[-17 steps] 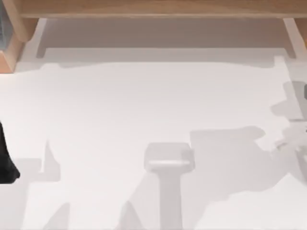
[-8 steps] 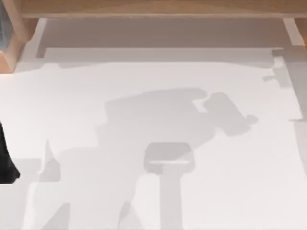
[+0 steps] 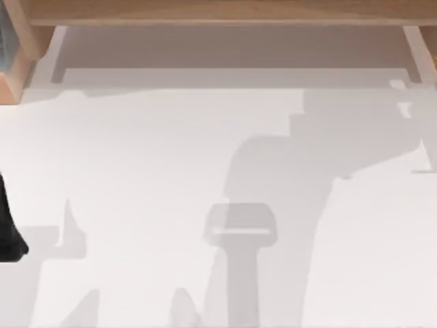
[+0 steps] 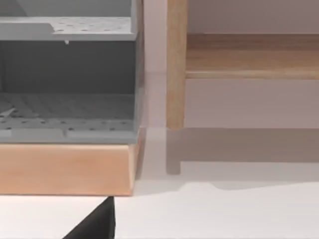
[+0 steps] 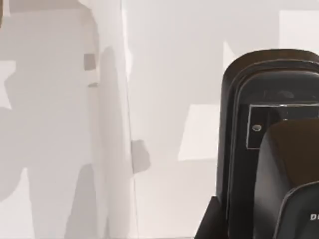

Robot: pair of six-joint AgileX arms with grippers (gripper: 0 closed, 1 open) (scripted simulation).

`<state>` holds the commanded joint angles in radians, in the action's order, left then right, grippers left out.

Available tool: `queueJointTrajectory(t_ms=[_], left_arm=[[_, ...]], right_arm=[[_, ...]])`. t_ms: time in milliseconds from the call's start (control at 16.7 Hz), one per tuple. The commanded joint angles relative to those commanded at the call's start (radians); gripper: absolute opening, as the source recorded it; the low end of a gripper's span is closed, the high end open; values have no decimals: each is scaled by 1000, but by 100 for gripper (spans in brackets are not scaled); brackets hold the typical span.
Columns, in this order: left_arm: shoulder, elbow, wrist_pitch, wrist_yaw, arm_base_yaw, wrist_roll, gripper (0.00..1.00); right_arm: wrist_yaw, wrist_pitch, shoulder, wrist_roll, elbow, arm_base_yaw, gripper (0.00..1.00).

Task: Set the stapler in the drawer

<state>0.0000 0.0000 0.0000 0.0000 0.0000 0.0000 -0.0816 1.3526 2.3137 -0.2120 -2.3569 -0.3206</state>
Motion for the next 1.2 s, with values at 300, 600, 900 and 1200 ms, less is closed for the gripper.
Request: queueJointTrajectory(t_ms=[300,600,900,1200], left_arm=[[0,0,0,0,0,0,100],[0,0,0,0,0,0,100],[0,0,0,0,0,0,100],[0,0,0,0,0,0,100]], right_arm=[[74,85,272,-100,-153,-55,0],[92,106,315,-122,-161,-55,0],[67,99,282,-101,-179,-57,0],[26,103,127,-21,-200,-100,0]])
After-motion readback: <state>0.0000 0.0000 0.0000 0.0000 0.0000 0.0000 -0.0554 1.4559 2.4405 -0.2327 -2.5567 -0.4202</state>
